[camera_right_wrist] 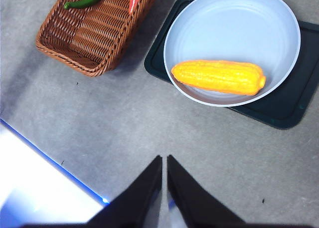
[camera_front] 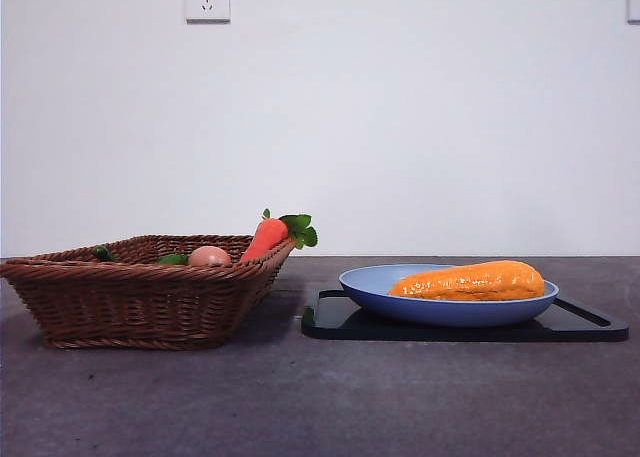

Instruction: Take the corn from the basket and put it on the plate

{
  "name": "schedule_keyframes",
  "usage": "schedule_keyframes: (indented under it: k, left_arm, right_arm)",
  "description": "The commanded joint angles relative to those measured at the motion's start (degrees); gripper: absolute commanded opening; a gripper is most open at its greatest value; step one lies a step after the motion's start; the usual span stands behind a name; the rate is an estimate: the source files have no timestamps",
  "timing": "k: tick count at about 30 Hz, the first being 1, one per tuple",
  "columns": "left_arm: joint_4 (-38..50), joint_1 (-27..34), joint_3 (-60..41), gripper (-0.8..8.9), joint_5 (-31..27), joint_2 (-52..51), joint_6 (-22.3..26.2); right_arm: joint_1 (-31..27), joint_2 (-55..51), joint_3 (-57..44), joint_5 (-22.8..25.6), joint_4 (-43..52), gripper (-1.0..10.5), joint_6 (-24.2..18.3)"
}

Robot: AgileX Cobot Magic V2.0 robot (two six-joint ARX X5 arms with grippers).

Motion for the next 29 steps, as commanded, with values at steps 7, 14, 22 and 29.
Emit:
schedule_keyframes:
  k: [7,14,22,29]
  left_arm:
    - [0.1,0.2,-8.0,0.04,-0.3,-8.5,-0.1]
    - [-0.1,0.2,-12.0,0.04,-0.3,-13.1,-0.5]
    - [-0.2,0.2,-15.5,0.04,-0.2,-15.4,-3.1]
    - [-0.1,0.2,-16.1,0.04,-0.2,-15.4,-4.2]
  right_arm:
    - [0.1,0.5,1.0,-0.1,0.4,0.0,-0.7]
    - [0.1,0.5,1.0,-0.1,0.4,0.0,-0.7]
    - [0.1,0.5,1.0,-0.1,0.3,0.0,-0.7]
    - [0.1,0.5,1.0,-0.1,0.4,0.0,-0.7]
